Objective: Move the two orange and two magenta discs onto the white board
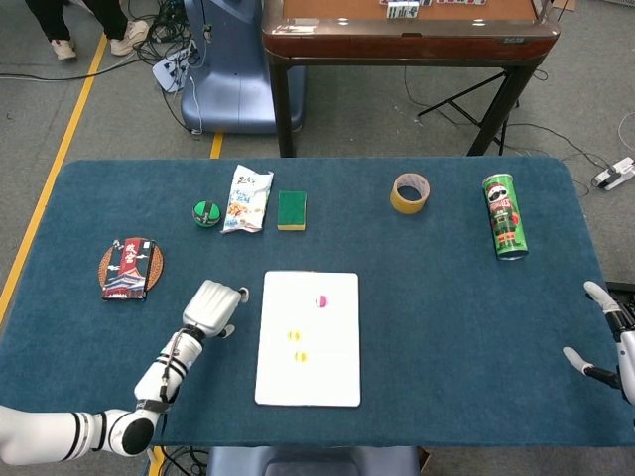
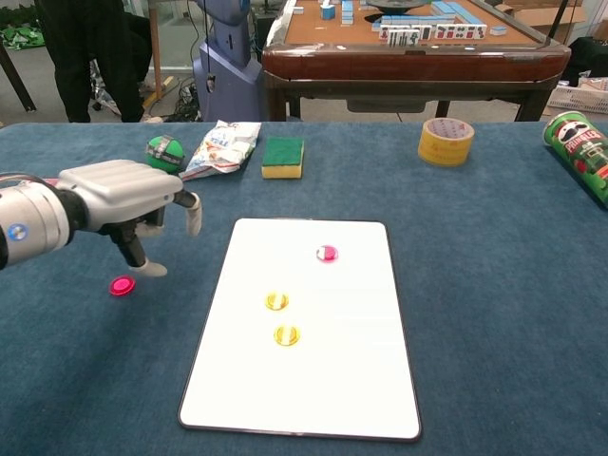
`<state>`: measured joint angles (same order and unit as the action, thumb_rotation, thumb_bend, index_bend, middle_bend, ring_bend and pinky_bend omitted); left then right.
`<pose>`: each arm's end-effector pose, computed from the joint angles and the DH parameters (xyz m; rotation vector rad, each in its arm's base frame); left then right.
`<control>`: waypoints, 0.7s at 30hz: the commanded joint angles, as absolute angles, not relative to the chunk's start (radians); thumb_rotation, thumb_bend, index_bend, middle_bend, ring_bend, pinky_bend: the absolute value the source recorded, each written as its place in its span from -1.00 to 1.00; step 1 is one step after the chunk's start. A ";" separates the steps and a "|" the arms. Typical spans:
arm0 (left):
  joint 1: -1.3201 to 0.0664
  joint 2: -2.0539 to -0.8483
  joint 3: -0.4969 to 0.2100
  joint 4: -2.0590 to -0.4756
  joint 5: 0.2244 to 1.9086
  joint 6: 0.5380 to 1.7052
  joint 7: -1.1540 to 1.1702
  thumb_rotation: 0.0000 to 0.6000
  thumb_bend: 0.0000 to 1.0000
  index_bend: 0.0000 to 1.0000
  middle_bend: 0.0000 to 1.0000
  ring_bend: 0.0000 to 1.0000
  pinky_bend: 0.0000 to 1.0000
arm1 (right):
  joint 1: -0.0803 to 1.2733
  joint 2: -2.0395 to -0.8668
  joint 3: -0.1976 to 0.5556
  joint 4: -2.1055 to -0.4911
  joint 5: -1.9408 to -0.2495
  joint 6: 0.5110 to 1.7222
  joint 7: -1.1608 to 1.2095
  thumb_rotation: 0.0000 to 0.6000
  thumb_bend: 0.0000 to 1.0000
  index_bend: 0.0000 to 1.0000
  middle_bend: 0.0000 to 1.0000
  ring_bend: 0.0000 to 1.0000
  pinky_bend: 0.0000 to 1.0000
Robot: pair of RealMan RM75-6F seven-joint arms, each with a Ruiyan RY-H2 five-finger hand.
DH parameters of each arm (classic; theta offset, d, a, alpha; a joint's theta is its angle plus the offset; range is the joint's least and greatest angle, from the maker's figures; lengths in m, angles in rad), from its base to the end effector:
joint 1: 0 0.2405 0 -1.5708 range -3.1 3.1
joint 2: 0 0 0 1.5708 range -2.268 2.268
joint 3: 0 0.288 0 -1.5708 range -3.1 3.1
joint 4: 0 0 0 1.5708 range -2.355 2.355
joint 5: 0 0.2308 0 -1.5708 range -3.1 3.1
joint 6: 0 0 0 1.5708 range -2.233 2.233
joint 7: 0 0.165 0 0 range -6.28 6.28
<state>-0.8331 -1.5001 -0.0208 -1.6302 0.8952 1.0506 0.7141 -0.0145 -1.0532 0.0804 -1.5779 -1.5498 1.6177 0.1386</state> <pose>-0.1682 0.3609 -0.0486 -1.9992 -0.7301 -0.6199 -0.3580 -0.1770 0.2022 1.2766 -0.8423 0.9939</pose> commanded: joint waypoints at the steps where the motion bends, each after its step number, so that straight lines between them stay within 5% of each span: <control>1: -0.811 -1.468 0.001 -1.640 0.911 1.052 0.698 1.00 -0.58 -0.07 1.00 1.00 1.00 | -0.013 -1.054 0.081 -1.579 -1.547 1.614 0.135 1.00 -1.00 -0.72 -0.47 -0.48 -0.24; 21: -0.750 -1.450 0.031 -1.605 0.943 1.016 0.644 1.00 -0.58 -0.03 1.00 1.00 1.00 | -0.006 -1.056 0.080 -1.585 -1.542 1.603 0.119 1.00 -1.00 -0.72 -0.47 -0.48 -0.24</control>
<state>-0.7503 -1.4486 0.0312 -1.6062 0.9423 1.0168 0.6435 -0.0062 -1.0562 0.0803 -1.5851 -1.5420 1.6030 0.1186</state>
